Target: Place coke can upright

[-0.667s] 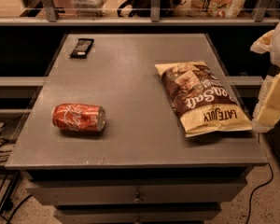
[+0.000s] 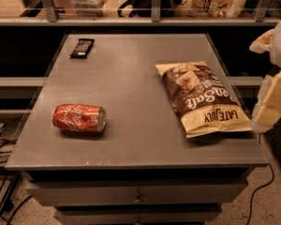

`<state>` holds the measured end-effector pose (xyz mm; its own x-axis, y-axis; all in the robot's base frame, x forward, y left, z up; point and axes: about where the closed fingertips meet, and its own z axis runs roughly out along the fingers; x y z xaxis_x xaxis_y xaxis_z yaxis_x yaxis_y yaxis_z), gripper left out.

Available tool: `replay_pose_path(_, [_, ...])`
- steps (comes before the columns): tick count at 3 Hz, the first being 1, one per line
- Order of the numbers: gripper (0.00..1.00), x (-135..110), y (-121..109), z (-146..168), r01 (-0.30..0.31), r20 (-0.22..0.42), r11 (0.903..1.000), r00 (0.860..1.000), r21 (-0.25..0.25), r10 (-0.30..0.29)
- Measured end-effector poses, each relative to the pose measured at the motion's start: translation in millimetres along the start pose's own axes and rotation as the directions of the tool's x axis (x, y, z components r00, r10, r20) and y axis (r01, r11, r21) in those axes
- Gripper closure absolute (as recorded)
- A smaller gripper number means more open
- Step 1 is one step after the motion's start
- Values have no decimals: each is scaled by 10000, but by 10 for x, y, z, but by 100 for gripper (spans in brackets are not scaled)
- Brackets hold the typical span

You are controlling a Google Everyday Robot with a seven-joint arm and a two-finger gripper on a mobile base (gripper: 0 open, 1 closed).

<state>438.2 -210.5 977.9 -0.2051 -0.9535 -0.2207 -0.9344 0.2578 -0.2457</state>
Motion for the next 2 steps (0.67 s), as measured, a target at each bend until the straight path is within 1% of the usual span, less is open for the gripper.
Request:
replay_pose_path(1, [0, -260, 71, 1, 472, 628, 9988, 9970, -150, -461])
replay_pose_path(2, [0, -607, 160, 4, 1135, 1590, 9925, 9817, -455, -1050])
